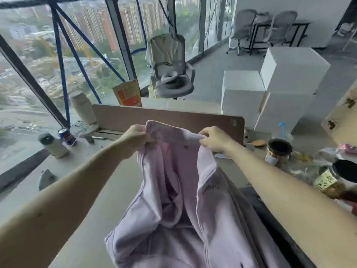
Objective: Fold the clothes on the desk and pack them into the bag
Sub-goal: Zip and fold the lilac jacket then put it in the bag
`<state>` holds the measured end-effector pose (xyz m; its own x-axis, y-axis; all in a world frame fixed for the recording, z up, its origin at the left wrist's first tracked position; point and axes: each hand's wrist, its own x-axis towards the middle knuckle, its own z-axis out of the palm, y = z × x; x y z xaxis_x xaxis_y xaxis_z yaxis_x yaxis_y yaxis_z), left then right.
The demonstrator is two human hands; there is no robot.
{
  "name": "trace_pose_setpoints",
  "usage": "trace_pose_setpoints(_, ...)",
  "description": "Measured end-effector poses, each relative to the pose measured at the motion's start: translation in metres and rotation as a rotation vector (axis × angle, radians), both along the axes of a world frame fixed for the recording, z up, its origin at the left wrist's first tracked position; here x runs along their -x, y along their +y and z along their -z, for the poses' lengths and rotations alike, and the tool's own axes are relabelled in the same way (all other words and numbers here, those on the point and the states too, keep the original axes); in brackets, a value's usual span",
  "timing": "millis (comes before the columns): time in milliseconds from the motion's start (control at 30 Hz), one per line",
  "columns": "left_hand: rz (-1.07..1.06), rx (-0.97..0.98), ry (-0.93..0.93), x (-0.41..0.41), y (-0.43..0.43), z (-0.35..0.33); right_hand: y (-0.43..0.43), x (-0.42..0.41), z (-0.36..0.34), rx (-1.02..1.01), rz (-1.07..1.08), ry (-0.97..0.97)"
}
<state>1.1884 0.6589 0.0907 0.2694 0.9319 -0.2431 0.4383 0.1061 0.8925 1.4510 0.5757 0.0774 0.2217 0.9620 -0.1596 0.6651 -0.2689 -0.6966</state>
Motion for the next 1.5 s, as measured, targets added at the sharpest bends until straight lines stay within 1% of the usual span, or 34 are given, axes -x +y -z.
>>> trace_pose_setpoints(33, 0.008, 0.031, 0.004, -0.009, -0.006, 0.010, 0.001, 0.000, 0.014, 0.030, 0.018, 0.049)
trace_pose_setpoints(133, 0.038, 0.059, -0.058, -0.026, -0.018, 0.061, -0.001, 0.003, 0.081, 0.063, 0.022, 0.075)
trace_pose_setpoints(200, 0.041, 0.101, -0.065, -0.030, -0.017, 0.094, -0.005, -0.002, 0.113, 0.098, 0.068, 0.187)
trace_pose_setpoints(267, 0.089, 0.167, 0.000, -0.027, -0.013, 0.113, -0.008, -0.009, 0.130, 0.147, 0.070, 0.288)
trace_pose_setpoints(300, 0.137, 0.199, 0.083, -0.022, -0.014, 0.124, -0.013, -0.012, 0.140, 0.201, 0.060, 0.328)
trace_pose_setpoints(333, 0.171, 0.221, 0.162, -0.015, -0.016, 0.134, -0.022, -0.012, 0.144, 0.244, 0.037, 0.325)
trace_pose_setpoints(400, 0.190, 0.262, 0.329, 0.006, -0.023, 0.159, -0.042, -0.010, 0.157, 0.308, -0.008, 0.244)
trace_pose_setpoints(467, 0.178, 0.301, 0.480, 0.030, -0.035, 0.186, -0.067, -0.003, 0.175, 0.290, 0.001, 0.128)
trace_pose_setpoints(500, 0.175, 0.325, 0.548, 0.041, -0.043, 0.197, -0.081, 0.003, 0.184, 0.259, 0.007, 0.094)
trace_pose_setpoints(567, 0.160, 0.384, 0.649, 0.063, -0.061, 0.214, -0.111, 0.019, 0.199, 0.289, -0.021, 0.067)
trace_pose_setpoints(633, 0.147, 0.450, 0.702, 0.082, -0.076, 0.225, -0.135, 0.035, 0.209, 0.386, -0.063, 0.070)
trace_pose_setpoints(733, 0.048, 0.510, 0.718, 0.108, -0.090, 0.242, -0.157, 0.050, 0.225, 0.493, -0.123, 0.035)
trace_pose_setpoints(833, -0.024, 0.532, 0.707, 0.128, -0.093, 0.263, -0.165, 0.055, 0.238, 0.545, -0.118, -0.042)
trace_pose_setpoints(900, -0.047, 0.506, 0.751, 0.137, -0.091, 0.274, -0.167, 0.057, 0.245, 0.543, -0.101, -0.101)
trace_pose_setpoints(1033, 0.051, 0.436, 0.960, 0.148, -0.095, 0.285, -0.172, 0.061, 0.255, 0.520, -0.112, -0.164)
trace_pose_setpoints(1067, 0.077, 0.439, 0.985, 0.151, -0.097, 0.288, -0.174, 0.063, 0.257, 0.511, -0.116, -0.184)
trace_pose_setpoints(1133, 0.100, 0.444, 0.956, 0.156, -0.102, 0.292, -0.180, 0.067, 0.257, 0.481, -0.106, -0.234)
trace_pose_setpoints(1200, 0.078, 0.402, 0.855, 0.159, -0.109, 0.292, -0.190, 0.076, 0.254, 0.503, -0.074, -0.302)
trace_pose_setpoints(1333, 0.015, 0.151, 0.703, 0.154, -0.123, 0.269, -0.227, 0.096, 0.243, 0.638, -0.091, -0.480)
trace_pose_setpoints(1400, 0.043, 0.081, 0.596, 0.146, -0.133, 0.250, -0.250, 0.103, 0.245, 0.698, -0.093, -0.511)
trace_pose_setpoints(1500, 0.146, 0.044, 0.455, 0.130, -0.151, 0.227, -0.280, 0.112, 0.250, 0.757, -0.046, -0.542)
